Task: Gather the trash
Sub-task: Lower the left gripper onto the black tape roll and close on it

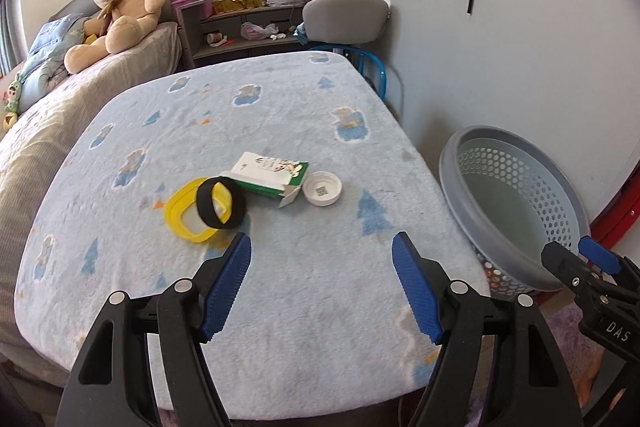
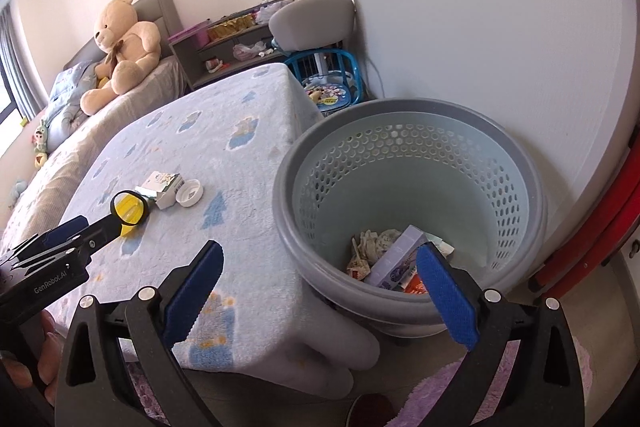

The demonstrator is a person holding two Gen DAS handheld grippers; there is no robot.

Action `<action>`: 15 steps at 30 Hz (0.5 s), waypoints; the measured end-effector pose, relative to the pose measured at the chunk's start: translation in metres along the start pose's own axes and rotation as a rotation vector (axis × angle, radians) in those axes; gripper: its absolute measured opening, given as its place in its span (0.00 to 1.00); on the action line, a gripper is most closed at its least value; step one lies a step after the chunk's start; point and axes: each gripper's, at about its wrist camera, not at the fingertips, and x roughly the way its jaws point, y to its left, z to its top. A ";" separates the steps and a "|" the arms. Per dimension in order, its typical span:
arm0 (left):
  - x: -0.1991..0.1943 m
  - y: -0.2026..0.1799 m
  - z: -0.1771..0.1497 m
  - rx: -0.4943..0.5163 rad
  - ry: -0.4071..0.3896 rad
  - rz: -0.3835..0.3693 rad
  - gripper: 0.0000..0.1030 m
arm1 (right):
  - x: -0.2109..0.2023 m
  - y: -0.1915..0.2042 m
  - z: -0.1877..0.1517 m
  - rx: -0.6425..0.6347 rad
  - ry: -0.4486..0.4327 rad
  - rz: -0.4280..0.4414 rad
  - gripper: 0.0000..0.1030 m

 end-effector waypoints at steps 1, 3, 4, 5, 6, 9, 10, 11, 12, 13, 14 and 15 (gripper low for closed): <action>-0.001 0.007 -0.002 -0.010 0.001 0.008 0.68 | 0.002 0.005 0.000 -0.010 0.003 0.004 0.93; -0.003 0.019 -0.006 -0.028 0.002 0.024 0.68 | 0.004 0.015 0.000 -0.029 0.009 0.011 0.93; -0.004 0.025 -0.008 -0.037 0.001 0.032 0.68 | 0.005 0.021 0.001 -0.037 0.011 0.016 0.93; -0.005 0.031 -0.009 -0.046 0.001 0.040 0.68 | 0.005 0.026 0.002 -0.045 0.012 0.020 0.93; -0.006 0.037 -0.009 -0.056 0.001 0.046 0.68 | 0.006 0.031 0.002 -0.054 0.011 0.024 0.93; -0.005 0.052 -0.011 -0.083 0.004 0.061 0.68 | 0.007 0.046 0.003 -0.082 0.009 0.032 0.93; -0.005 0.056 -0.012 -0.091 0.004 0.065 0.68 | 0.007 0.050 0.003 -0.090 0.008 0.035 0.93; -0.005 0.060 -0.012 -0.098 0.005 0.070 0.68 | 0.008 0.054 0.002 -0.098 0.008 0.037 0.93; -0.004 0.065 -0.013 -0.105 0.005 0.074 0.68 | 0.008 0.057 0.002 -0.103 0.009 0.040 0.94; -0.004 0.069 -0.013 -0.111 0.006 0.077 0.68 | 0.009 0.061 0.002 -0.107 0.010 0.043 0.94; -0.003 0.072 -0.014 -0.116 0.008 0.081 0.68 | 0.010 0.064 0.001 -0.109 0.012 0.047 0.94; -0.002 0.075 -0.015 -0.121 0.010 0.085 0.68 | 0.011 0.067 0.001 -0.111 0.014 0.051 0.94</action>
